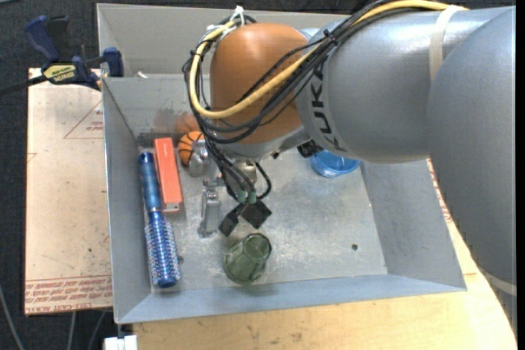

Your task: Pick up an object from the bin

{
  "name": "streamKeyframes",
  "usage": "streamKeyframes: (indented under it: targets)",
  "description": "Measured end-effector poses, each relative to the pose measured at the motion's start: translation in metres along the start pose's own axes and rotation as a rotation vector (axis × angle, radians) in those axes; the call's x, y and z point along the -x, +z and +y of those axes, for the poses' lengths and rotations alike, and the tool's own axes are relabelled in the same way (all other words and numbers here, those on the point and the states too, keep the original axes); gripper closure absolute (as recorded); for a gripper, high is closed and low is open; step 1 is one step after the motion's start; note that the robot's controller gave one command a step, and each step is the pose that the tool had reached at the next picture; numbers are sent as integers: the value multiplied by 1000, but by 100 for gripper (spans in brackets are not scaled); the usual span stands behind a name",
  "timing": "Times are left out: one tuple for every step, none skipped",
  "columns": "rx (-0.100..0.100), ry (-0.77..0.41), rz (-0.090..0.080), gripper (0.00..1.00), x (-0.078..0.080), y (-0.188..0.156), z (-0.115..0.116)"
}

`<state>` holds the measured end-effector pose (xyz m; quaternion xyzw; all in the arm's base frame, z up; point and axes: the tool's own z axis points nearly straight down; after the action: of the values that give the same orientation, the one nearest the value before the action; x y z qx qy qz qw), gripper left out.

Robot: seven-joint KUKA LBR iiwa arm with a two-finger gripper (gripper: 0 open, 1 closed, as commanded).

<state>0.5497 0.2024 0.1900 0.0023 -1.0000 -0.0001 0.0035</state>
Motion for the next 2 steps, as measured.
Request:
streamKeyframes:
  targets:
    - [2, 4, -8, 0, 2, -5, -1]
    - [4, -193, -13, 0, 9, 37, -28]
